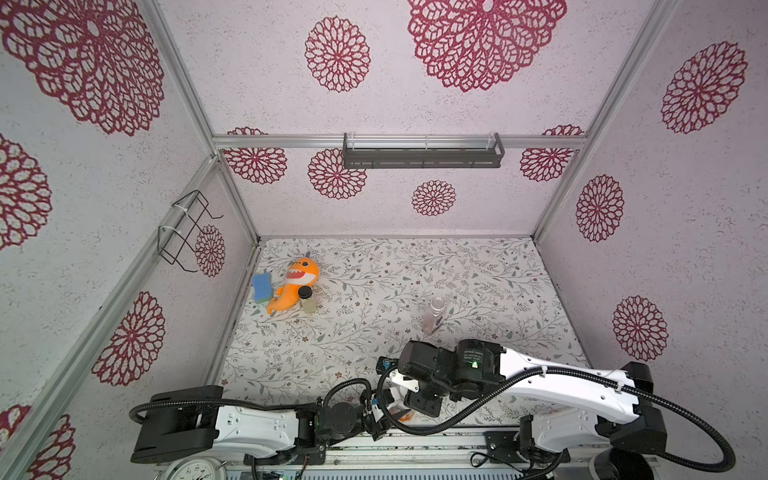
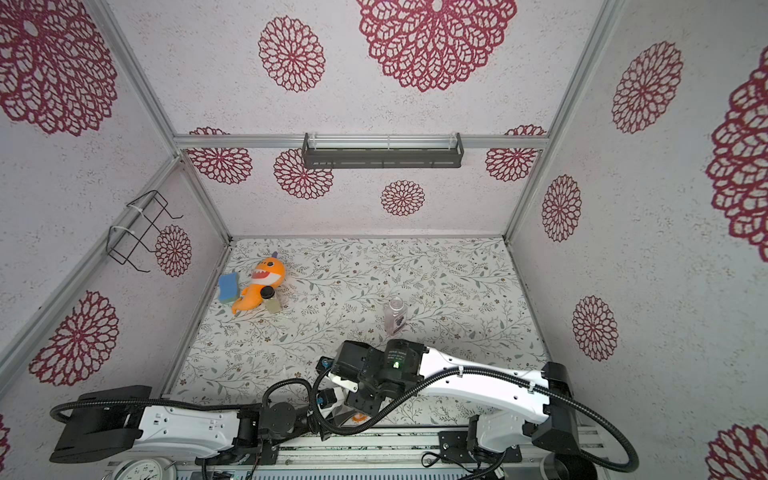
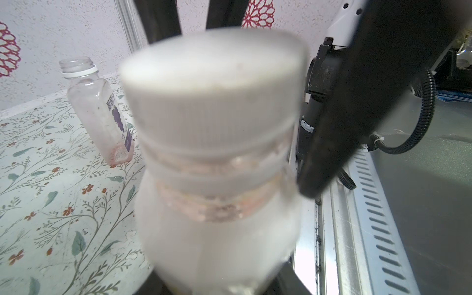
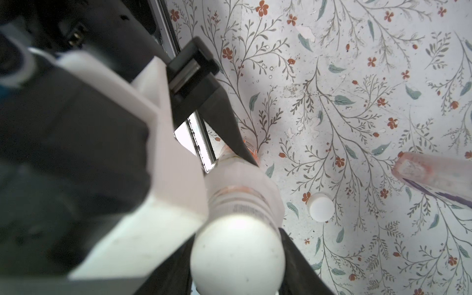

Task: Screw on the bottle caps
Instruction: Screw the bottle cap onto the plastic bottle.

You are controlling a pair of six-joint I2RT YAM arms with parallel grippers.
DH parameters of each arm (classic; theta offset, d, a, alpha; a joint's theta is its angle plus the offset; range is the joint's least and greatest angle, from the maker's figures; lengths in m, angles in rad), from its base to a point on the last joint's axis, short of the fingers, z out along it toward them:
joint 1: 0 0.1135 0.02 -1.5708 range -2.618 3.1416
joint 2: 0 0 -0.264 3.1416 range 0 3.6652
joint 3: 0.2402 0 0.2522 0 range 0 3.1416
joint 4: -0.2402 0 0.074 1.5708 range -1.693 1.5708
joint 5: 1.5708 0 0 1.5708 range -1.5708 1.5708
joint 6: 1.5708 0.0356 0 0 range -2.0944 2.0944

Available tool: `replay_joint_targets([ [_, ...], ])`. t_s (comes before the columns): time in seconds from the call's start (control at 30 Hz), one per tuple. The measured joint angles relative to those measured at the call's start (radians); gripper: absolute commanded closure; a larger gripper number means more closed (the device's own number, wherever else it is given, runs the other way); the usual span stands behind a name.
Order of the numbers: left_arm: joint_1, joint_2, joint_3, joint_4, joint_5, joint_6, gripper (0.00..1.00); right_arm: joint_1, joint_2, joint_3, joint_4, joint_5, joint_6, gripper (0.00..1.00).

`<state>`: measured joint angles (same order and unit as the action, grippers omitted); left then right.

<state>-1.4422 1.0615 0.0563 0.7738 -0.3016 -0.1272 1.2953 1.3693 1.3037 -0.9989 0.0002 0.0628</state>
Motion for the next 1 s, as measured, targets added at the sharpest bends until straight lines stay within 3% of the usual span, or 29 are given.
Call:
replay_joint_targets([
  [0.43,0.0,0.019,0.0,0.006,-0.002,-0.001,0.53,-0.002,0.013,0.0,0.0,0.008,0.0,0.6],
  [0.83,0.0,0.003,0.003,-0.001,-0.025,0.008,0.25,-0.013,0.013,-0.008,0.027,0.018,-0.001,0.64],
  [1.0,-0.001,-0.058,0.008,-0.042,-0.043,0.019,0.01,-0.047,0.013,-0.008,0.048,0.019,-0.003,0.65],
])
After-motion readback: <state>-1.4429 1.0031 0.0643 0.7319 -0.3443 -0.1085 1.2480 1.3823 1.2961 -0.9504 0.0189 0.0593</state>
